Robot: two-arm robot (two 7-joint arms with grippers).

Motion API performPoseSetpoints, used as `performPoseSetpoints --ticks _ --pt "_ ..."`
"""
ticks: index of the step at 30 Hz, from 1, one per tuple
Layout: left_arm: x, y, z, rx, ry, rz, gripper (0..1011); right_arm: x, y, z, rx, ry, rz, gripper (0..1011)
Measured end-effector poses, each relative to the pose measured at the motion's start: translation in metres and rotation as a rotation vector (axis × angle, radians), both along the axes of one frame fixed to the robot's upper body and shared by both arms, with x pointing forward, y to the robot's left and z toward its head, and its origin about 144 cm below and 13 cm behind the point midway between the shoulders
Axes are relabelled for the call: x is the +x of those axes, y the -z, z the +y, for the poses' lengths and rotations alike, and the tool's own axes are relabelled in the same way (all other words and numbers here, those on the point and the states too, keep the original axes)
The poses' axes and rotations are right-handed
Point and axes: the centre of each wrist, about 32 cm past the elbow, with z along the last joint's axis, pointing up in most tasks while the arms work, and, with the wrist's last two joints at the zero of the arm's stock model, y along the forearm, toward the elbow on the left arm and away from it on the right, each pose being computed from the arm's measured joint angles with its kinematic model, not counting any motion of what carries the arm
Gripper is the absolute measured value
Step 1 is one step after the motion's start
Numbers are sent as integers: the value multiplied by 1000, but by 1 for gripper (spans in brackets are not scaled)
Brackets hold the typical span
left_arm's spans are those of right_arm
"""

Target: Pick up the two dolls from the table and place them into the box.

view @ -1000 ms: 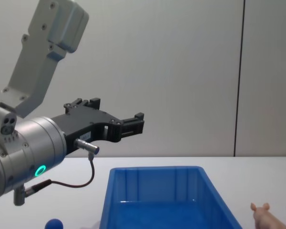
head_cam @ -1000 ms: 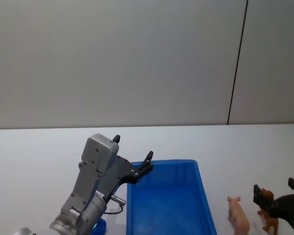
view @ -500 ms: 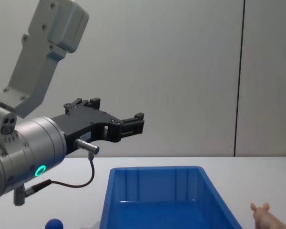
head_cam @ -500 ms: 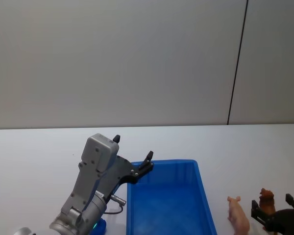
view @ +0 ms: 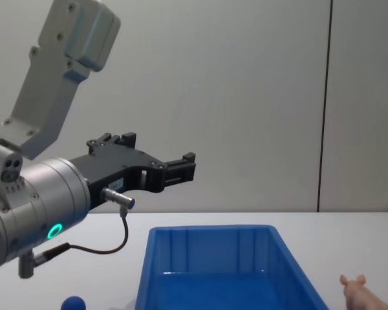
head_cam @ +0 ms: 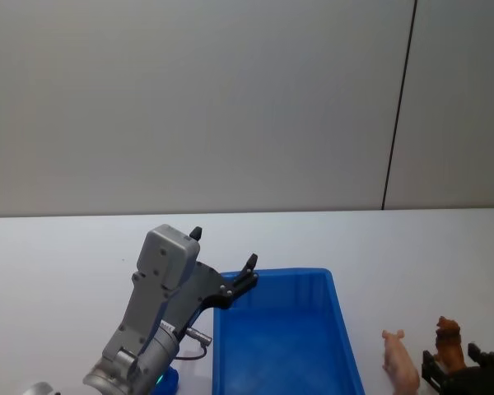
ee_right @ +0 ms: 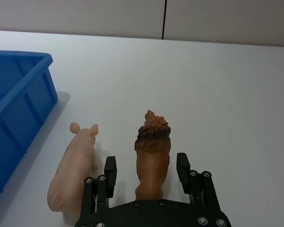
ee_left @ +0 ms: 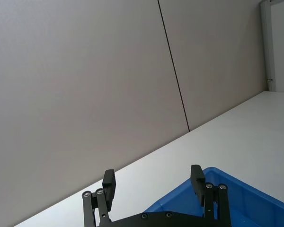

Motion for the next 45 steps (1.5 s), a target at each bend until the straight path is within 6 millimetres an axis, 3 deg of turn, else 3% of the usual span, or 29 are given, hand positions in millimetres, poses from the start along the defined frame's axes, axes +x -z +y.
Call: performPoseSetpoints --ticks 7,10,15,28,45 --pt "0 0 0 0 0 0 1001 1 3 2 -1 2 19 624" --pt "0 0 0 0 0 0 1001 2 3 2 -3 4 22 485" --pt "0 0 0 0 0 0 1001 2 2 3 -6 11 21 362" --pt "0 0 0 0 0 0 1001 6 -17 4 -16 8 -55 358" --pt "0 0 0 0 0 0 1001 23 -47 18 44 -164 -165 358"
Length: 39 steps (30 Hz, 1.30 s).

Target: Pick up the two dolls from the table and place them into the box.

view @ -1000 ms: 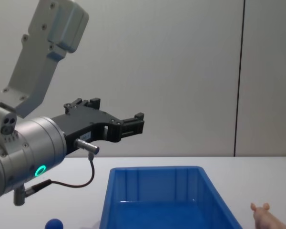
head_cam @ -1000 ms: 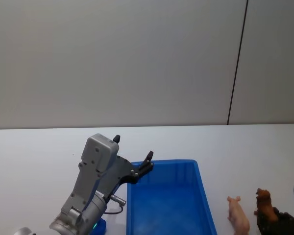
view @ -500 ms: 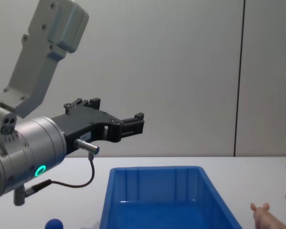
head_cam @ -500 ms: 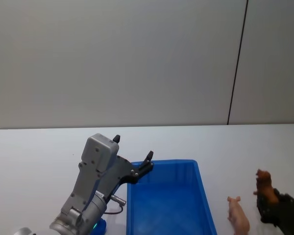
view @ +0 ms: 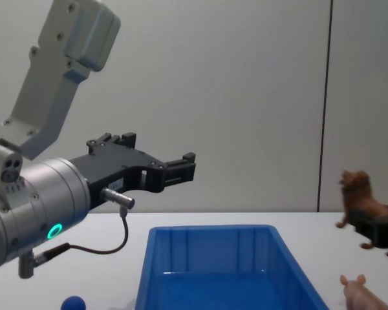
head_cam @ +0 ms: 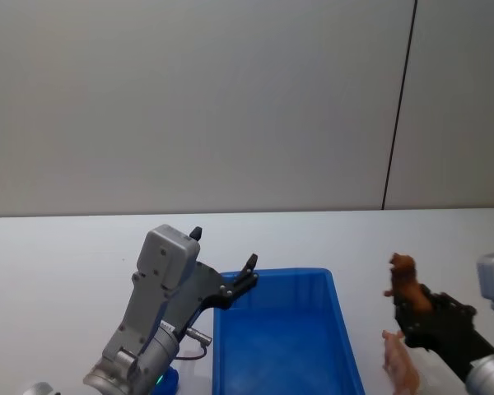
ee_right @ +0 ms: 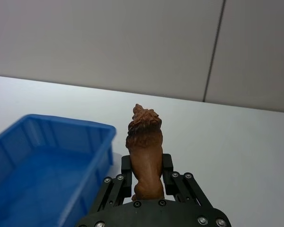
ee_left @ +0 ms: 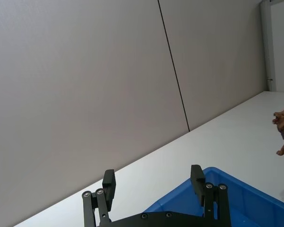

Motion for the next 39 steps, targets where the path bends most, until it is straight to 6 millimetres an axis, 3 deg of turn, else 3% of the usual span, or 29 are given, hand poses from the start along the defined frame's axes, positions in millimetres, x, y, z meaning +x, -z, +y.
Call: performPoseSetpoints --ticks 20,29,35,39 --pt "0 0 0 0 0 0 1001 21 -7 42 56 -272 9 363" --pt "0 0 0 0 0 0 1001 27 -5 54 59 -314 28 585" --pt "0 0 0 0 0 0 1001 27 -4 57 56 -296 35 824" --pt "0 0 0 0 0 0 1001 25 -4 56 53 -268 36 905"
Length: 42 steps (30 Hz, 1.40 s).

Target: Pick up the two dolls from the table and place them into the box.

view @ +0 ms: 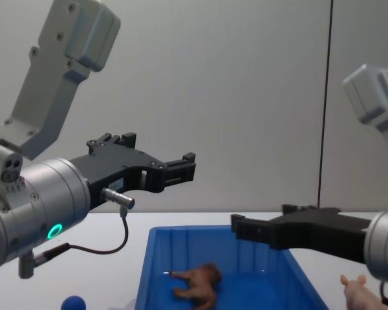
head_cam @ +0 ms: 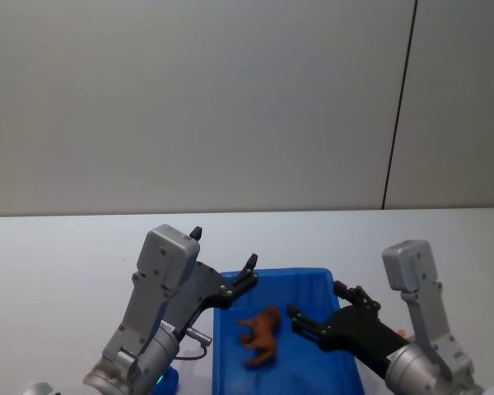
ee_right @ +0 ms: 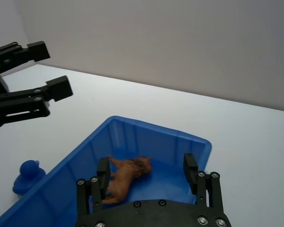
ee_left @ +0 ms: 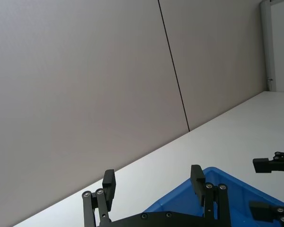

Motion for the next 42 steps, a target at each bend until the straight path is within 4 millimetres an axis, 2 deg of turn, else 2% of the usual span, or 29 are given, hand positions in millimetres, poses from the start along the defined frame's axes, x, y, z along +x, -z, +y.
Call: performPoseSetpoints --ticks 4,23,42 --pt "0 0 0 0 0 0 1001 -3 0 -3 -6 40 -3 1001" --pt "0 0 0 0 0 0 1001 -38 2 -33 -49 285 7 1001" --pt "0 0 0 0 0 0 1001 -53 22 -44 -78 320 70 1001"
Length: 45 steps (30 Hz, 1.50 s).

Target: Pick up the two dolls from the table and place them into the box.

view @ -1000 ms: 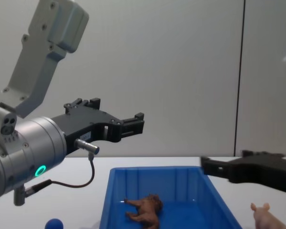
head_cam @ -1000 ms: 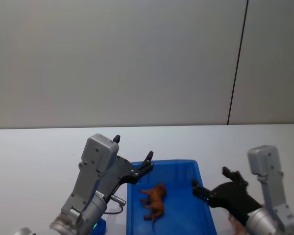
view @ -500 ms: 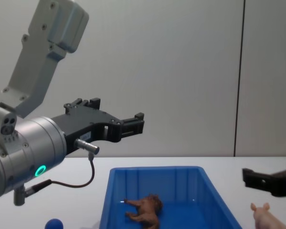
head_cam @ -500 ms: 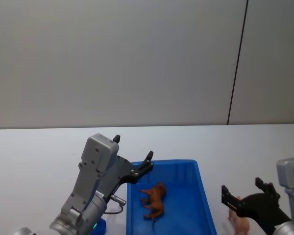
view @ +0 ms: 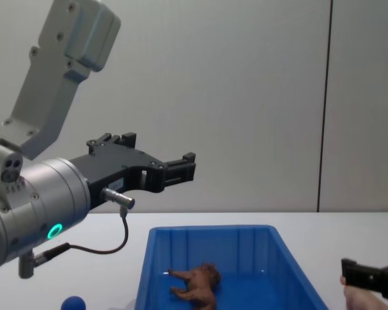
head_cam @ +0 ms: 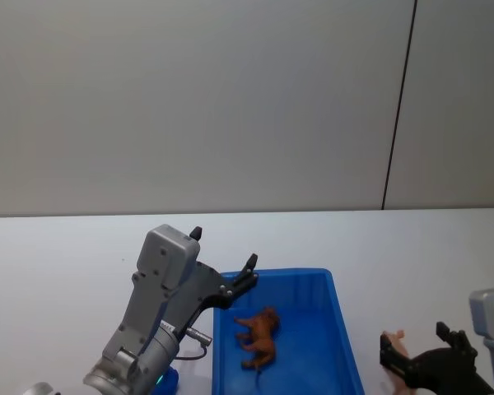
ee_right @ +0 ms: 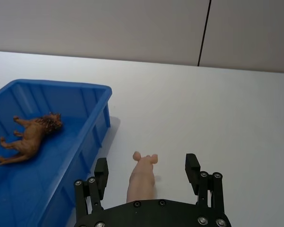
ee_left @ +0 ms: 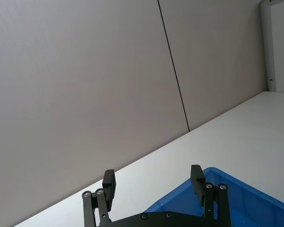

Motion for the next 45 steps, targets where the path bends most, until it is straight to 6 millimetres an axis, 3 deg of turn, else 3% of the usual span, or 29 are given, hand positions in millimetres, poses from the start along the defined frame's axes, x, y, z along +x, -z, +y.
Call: performPoseSetpoints --ticks 7,11,30,45 --pt "0 0 0 0 0 0 1001 0 10 1 -4 -11 28 1001" --pt "0 0 0 0 0 0 1001 0 17 2 -9 -17 50 941" --pt "0 0 0 0 0 0 1001 2 34 5 -27 -26 81 380" --pt "0 0 0 0 0 0 1001 3 22 9 -26 -54 -44 380"
